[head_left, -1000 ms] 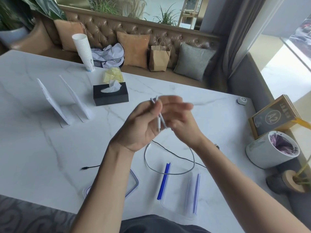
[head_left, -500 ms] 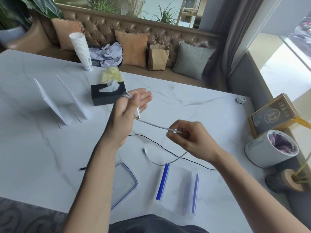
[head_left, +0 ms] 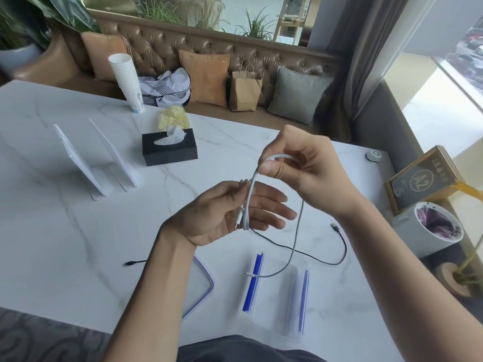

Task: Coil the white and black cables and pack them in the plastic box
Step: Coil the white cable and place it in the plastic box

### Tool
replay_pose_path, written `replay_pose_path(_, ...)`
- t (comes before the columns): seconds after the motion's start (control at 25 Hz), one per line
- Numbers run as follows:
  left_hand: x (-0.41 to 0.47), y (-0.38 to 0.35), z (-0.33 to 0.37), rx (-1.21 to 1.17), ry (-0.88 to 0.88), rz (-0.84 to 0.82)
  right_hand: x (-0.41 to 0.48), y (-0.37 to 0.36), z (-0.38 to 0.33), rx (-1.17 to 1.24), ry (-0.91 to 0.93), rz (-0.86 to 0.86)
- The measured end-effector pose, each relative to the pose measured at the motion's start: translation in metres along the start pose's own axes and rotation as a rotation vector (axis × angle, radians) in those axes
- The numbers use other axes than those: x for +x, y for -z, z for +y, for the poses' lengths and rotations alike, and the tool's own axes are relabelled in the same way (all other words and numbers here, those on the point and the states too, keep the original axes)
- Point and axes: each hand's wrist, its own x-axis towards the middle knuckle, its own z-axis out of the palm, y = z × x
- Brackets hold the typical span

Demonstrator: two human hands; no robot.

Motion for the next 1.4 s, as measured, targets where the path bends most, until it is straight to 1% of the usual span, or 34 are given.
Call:
replay_pose_path(0.08, -0.001, -0.003, 0.0, -0.046, -0.029, -0.039, 0.004, -0.001, -0.001, 0.035, 0.009, 0.0)
replay_pose_path(0.28, 0.0, -0.005, 0.004, -0.058, -0.103, -0.23, 0.008, -0.008, 0.008, 0.147, -0.044, -0.01)
replay_pose_path(0.44, 0.004, -0.015, 0.005, -0.083, -0.133, -0.295, 0.004, -0.022, 0.016, 0.215, -0.15, 0.008)
replay_pose_path(0.52, 0.004, -0.018, 0.006, -0.105, -0.171, -0.287, -0.001, -0.029, 0.016, 0.271, -0.191, -0.012)
replay_pose_path(0.56, 0.005, -0.019, 0.007, -0.123, -0.207, -0.245, -0.003, -0.033, 0.015, 0.294, -0.217, -0.021)
replay_pose_path(0.64, 0.005, -0.02, 0.009, -0.159, -0.282, -0.091, -0.008, -0.039, 0.018, 0.298, -0.281, 0.011)
replay_pose_path(0.72, 0.008, -0.019, 0.009, -0.165, -0.33, 0.063, -0.015, -0.047, 0.025, 0.218, -0.323, 0.049)
replay_pose_path(0.8, 0.012, -0.019, 0.01, -0.125, -0.377, 0.174, -0.024, -0.054, 0.034, 0.154, -0.355, -0.004)
replay_pose_path(0.88, 0.016, -0.016, 0.011, -0.087, -0.436, 0.287, -0.034, -0.058, 0.039, 0.139, -0.39, -0.062)
replay_pose_path(0.96, 0.018, -0.008, 0.01, -0.012, -0.484, 0.408, -0.042, -0.053, 0.04, 0.16, -0.432, -0.073)
replay_pose_path(1.04, 0.018, 0.003, 0.008, 0.102, -0.492, 0.522, -0.048, -0.045, 0.04, 0.12, -0.447, -0.071)
replay_pose_path(1.16, 0.017, 0.016, 0.002, 0.305, -0.42, 0.651, -0.049, -0.031, 0.036, -0.053, -0.408, -0.153)
replay_pose_path(1.24, 0.016, 0.021, -0.003, 0.475, -0.321, 0.679, -0.047, -0.024, 0.031, -0.175, -0.346, -0.194)
replay_pose_path(1.32, 0.013, 0.023, -0.005, 0.624, -0.178, 0.636, -0.041, -0.015, 0.026, -0.258, -0.278, -0.169)
replay_pose_path(1.4, 0.009, 0.02, -0.004, 0.615, -0.056, 0.539, -0.034, -0.007, 0.023, -0.289, -0.221, -0.112)
